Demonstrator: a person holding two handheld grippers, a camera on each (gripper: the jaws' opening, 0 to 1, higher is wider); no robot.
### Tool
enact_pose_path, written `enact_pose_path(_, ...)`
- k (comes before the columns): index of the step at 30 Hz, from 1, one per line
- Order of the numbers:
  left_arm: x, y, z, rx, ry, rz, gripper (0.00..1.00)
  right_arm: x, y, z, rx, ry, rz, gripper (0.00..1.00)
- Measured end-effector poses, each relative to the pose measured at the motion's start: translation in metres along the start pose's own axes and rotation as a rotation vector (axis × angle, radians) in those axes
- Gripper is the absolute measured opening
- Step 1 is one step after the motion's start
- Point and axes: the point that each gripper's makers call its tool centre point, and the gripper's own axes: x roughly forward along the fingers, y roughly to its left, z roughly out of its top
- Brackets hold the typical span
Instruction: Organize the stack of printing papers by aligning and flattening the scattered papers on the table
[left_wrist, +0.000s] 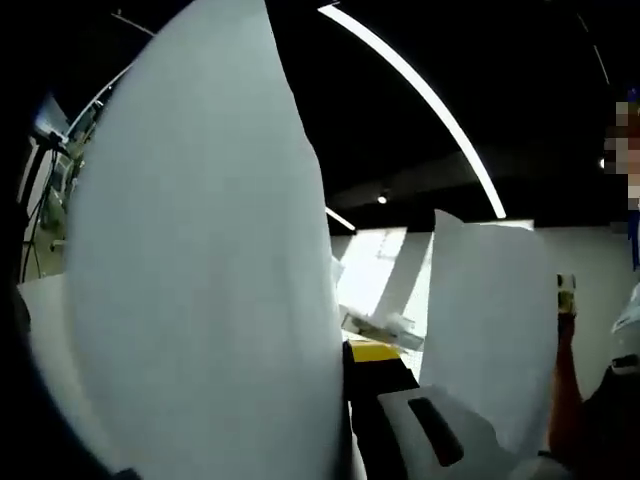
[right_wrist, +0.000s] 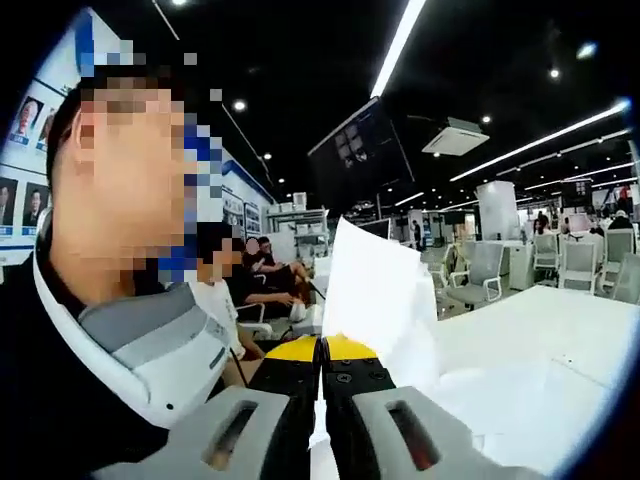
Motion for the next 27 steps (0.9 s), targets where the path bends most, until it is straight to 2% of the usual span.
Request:
enact_pose_path(3, 0.0, -0.001, -0.001, -0.006, 0.007, -0.008, 0.06, 0.0, -0.009, 0.0, -0.014, 0.005, -0.003, 0.0)
enact_pose_path(4, 0.001, -0.002, -0.002, -0.012, 0.01, -0.015, 0.06, 0.002, -0.014, -0.004, 0.011, 0.018, 0.002, 0.0)
enact_pose_path(7, 0.002, -0.007, -0.003, -0.019, 0.012, -0.031, 0.06, 0.001, -0.048, -0.018, 0.04, 0.06, -0.072, 0.0)
enact_pose_path(9, 0.003, -0.009, -0.004, -0.013, 0.015, -0.036, 0.06, 0.0, -0.071, -0.025, 0.023, 0.071, -0.129, 0.0)
enact_pose_path(17, 0.003, -0.015, -0.009, -0.006, 0.032, -0.059, 0.06, 0.004, -0.116, -0.037, 0.066, 0.072, -0.186, 0.0)
enact_pose_path(20, 0.004, -0.015, -0.01, -0.004, 0.036, -0.058, 0.06, 0.005, -0.128, -0.04, 0.092, 0.068, -0.193, 0.0)
enact_pose_path(27, 0.004, -0.016, -0.013, 0.002, 0.043, -0.057, 0.06, 0.01, -0.151, -0.051, 0.117, 0.105, -0.203, 0.0)
